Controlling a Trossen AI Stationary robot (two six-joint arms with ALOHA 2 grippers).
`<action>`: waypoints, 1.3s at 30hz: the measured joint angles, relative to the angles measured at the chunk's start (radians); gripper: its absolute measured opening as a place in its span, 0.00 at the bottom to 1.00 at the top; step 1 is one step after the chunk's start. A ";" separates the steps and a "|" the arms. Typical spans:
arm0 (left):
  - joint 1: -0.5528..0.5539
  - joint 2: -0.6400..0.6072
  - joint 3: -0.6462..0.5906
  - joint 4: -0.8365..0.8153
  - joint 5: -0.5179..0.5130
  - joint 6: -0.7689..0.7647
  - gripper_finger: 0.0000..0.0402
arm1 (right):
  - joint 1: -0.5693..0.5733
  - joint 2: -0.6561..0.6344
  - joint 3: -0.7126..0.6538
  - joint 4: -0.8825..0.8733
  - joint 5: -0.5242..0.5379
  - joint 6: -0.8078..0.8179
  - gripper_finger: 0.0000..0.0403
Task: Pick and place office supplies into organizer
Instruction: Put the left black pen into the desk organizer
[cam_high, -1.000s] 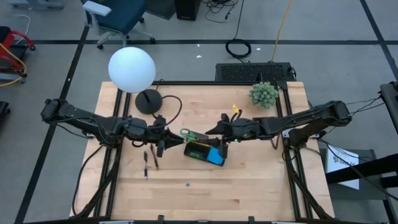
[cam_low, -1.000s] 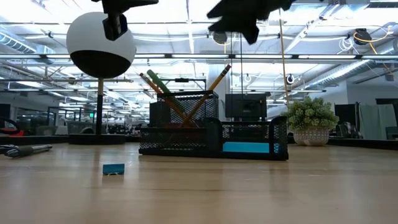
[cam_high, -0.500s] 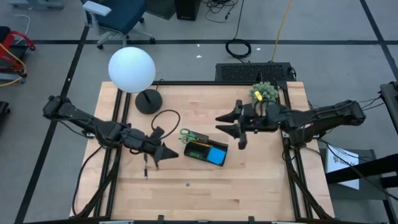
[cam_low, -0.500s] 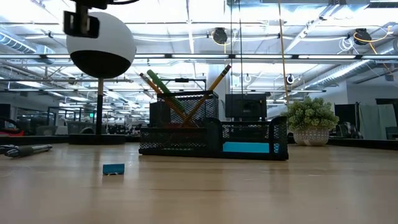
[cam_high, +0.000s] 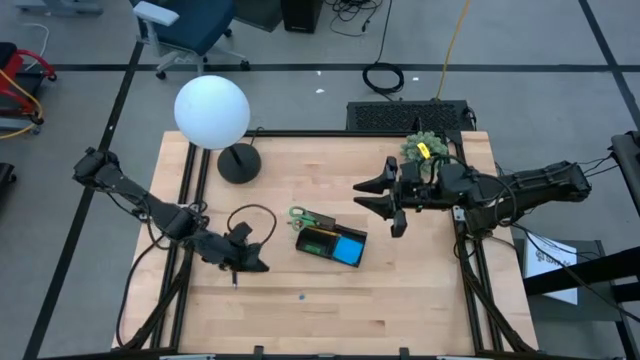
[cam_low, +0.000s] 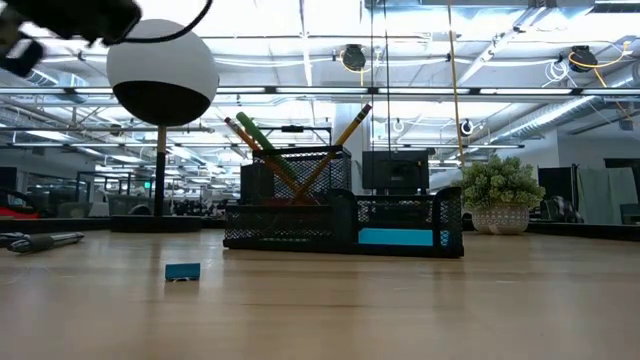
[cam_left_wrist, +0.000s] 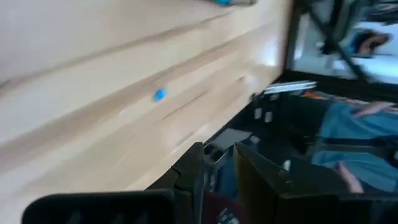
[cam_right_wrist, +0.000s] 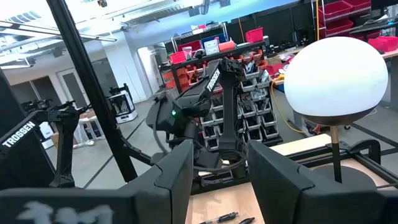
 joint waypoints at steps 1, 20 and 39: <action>-0.012 0.000 0.000 -0.025 0.012 -0.026 0.20 | 0.000 0.000 0.000 0.000 0.000 0.000 0.35; -0.100 0.000 0.000 -0.644 0.093 -0.172 0.20 | 0.000 0.000 0.000 0.000 0.000 0.000 0.35; -0.075 0.113 -0.053 -0.656 0.120 -0.269 0.24 | 0.000 0.000 0.000 0.000 0.000 0.000 0.35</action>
